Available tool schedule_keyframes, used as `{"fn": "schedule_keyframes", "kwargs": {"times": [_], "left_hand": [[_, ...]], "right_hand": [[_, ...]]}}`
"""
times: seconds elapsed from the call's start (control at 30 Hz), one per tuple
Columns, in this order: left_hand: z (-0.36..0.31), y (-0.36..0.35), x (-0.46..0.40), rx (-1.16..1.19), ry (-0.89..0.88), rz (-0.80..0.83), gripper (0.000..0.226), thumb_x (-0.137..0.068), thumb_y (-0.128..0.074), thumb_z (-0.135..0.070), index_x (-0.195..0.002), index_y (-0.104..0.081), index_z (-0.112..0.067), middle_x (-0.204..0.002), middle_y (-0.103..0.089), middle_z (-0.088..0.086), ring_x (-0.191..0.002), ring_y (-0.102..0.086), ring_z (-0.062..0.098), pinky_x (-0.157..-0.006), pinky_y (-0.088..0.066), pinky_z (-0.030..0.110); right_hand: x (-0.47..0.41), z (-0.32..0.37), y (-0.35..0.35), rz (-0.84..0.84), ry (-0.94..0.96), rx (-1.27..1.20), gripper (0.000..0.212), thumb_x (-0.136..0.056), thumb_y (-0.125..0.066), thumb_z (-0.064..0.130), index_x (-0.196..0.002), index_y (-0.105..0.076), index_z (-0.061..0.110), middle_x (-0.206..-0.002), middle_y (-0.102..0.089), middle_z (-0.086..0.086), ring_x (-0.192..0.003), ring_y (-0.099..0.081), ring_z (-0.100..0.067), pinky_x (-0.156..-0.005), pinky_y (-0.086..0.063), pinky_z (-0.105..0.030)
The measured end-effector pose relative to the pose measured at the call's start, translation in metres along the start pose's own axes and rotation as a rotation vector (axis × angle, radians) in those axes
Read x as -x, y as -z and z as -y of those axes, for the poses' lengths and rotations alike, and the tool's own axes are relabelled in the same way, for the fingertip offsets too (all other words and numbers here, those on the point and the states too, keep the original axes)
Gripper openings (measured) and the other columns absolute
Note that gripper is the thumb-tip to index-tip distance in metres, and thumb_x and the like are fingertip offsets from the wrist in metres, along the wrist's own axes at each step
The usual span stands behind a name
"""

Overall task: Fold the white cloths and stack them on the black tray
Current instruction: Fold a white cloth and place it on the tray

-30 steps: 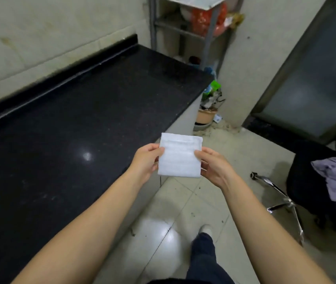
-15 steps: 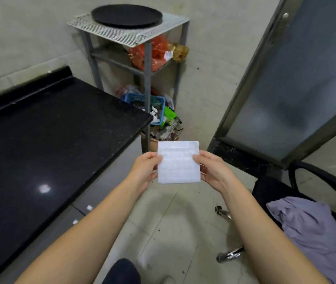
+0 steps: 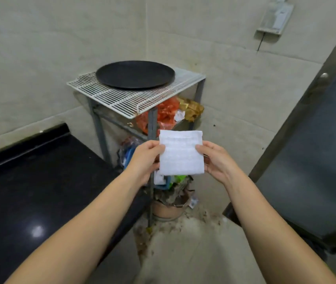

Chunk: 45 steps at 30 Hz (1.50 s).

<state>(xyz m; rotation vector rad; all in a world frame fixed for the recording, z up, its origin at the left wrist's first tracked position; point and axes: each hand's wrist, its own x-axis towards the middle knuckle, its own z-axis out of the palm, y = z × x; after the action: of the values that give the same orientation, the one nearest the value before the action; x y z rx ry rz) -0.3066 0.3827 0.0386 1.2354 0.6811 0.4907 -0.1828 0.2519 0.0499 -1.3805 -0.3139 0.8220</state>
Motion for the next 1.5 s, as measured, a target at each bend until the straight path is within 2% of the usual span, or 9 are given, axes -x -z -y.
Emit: {"fn": "schedule_keyframes", "kwargs": {"times": [0.33, 0.47, 0.7, 0.8, 0.97, 1.1, 1.23, 1.37, 1.5], "left_hand": [[-0.121, -0.004, -0.157, -0.014, -0.2, -0.166, 0.014, -0.093, -0.054, -0.014, -0.08, -0.06, -0.012, -0.09, -0.063, 0.007, -0.084, -0.061, 0.019, -0.069, -0.054, 0.033], [-0.151, 0.006, -0.23, -0.047, -0.228, -0.318, 0.014, -0.092, -0.052, -0.007, -0.079, -0.056, -0.011, -0.088, -0.063, 0.009, -0.08, -0.061, 0.021, -0.063, -0.054, 0.031], [-0.17, 0.023, -0.338, -0.098, -0.147, -0.614, 0.016, -0.091, -0.055, -0.007, -0.076, -0.055, -0.013, -0.094, -0.064, 0.008, -0.088, -0.064, 0.021, -0.069, -0.056, 0.032], [-0.166, 0.037, -0.367, -0.095, -0.092, -0.702, 0.015, -0.09, -0.055, -0.005, -0.077, -0.053, -0.012, -0.092, -0.064, 0.008, -0.088, -0.065, 0.021, -0.069, -0.057, 0.033], [-0.149, 0.055, -0.399, -0.26, -0.025, -0.819, 0.019, -0.087, -0.052, -0.002, -0.071, -0.05, -0.011, -0.087, -0.059, 0.013, -0.08, -0.061, 0.025, -0.059, -0.055, 0.029], [-0.145, 0.056, -0.41, -0.781, -0.002, -0.906, 0.011, -0.082, -0.049, -0.011, -0.072, -0.052, -0.014, -0.076, -0.054, 0.003, -0.071, -0.049, 0.02, -0.058, -0.039, 0.03], [-0.139, 0.049, -0.413, -1.077, 0.097, -0.964, 0.011, -0.088, -0.043, -0.016, -0.09, -0.053, -0.012, -0.097, -0.059, 0.01, -0.097, -0.051, 0.03, -0.076, -0.037, 0.036], [-0.141, 0.046, -0.402, -1.073, 0.121, -1.0, 0.029, -0.09, -0.049, -0.022, -0.117, -0.045, -0.01, -0.12, -0.054, 0.012, -0.117, -0.045, 0.032, -0.093, -0.036, 0.043], [-0.143, 0.052, -0.36, -1.051, -0.03, -1.027, 0.03, -0.09, -0.055, -0.03, -0.113, -0.049, -0.012, -0.116, -0.057, 0.009, -0.111, -0.05, 0.029, -0.094, -0.042, 0.043]], "right_hand": [[-0.208, 0.12, -0.042, 0.207, 0.125, 0.111, 0.009, -0.09, -0.06, 0.007, -0.095, -0.065, 0.012, -0.107, -0.069, -0.01, -0.094, -0.067, -0.023, -0.074, -0.056, -0.034], [-0.301, 0.156, -0.073, 0.338, 0.205, 0.264, 0.013, -0.091, -0.055, 0.005, -0.089, -0.064, 0.015, -0.092, -0.068, -0.007, -0.08, -0.065, -0.02, -0.068, -0.053, -0.032], [-0.441, 0.183, -0.124, 0.457, 0.21, 0.596, 0.028, -0.09, -0.06, 0.016, -0.118, -0.06, 0.015, -0.113, -0.065, -0.005, -0.101, -0.064, -0.022, -0.083, -0.056, -0.037], [-0.476, 0.177, -0.144, 0.538, 0.212, 0.689, 0.029, -0.089, -0.059, 0.016, -0.118, -0.06, 0.013, -0.115, -0.064, -0.008, -0.101, -0.062, -0.023, -0.072, -0.052, -0.034], [-0.509, 0.162, -0.16, 0.591, 0.261, 0.884, 0.018, -0.088, -0.056, 0.011, -0.103, -0.064, 0.005, -0.102, -0.065, -0.013, -0.088, -0.061, -0.023, -0.074, -0.05, -0.036], [-0.518, 0.156, -0.166, 0.539, 0.479, 1.15, 0.027, -0.084, -0.051, 0.013, -0.103, -0.064, 0.001, -0.101, -0.065, -0.015, -0.092, -0.061, -0.031, -0.078, -0.051, -0.04], [-0.517, 0.151, -0.169, 0.491, 0.574, 1.385, 0.015, -0.088, -0.048, 0.017, -0.095, -0.059, 0.009, -0.096, -0.061, -0.009, -0.081, -0.055, -0.026, -0.059, -0.039, -0.03], [-0.507, 0.157, -0.171, 0.433, 0.604, 1.523, 0.035, -0.091, -0.05, 0.022, -0.124, -0.049, 0.01, -0.122, -0.054, -0.013, -0.1, -0.055, -0.031, -0.069, -0.039, -0.033], [-0.473, 0.167, -0.178, 0.387, 0.75, 1.506, 0.051, -0.094, -0.053, 0.025, -0.14, -0.035, 0.013, -0.139, -0.039, -0.016, -0.118, -0.05, -0.035, -0.081, -0.044, -0.039]]}}
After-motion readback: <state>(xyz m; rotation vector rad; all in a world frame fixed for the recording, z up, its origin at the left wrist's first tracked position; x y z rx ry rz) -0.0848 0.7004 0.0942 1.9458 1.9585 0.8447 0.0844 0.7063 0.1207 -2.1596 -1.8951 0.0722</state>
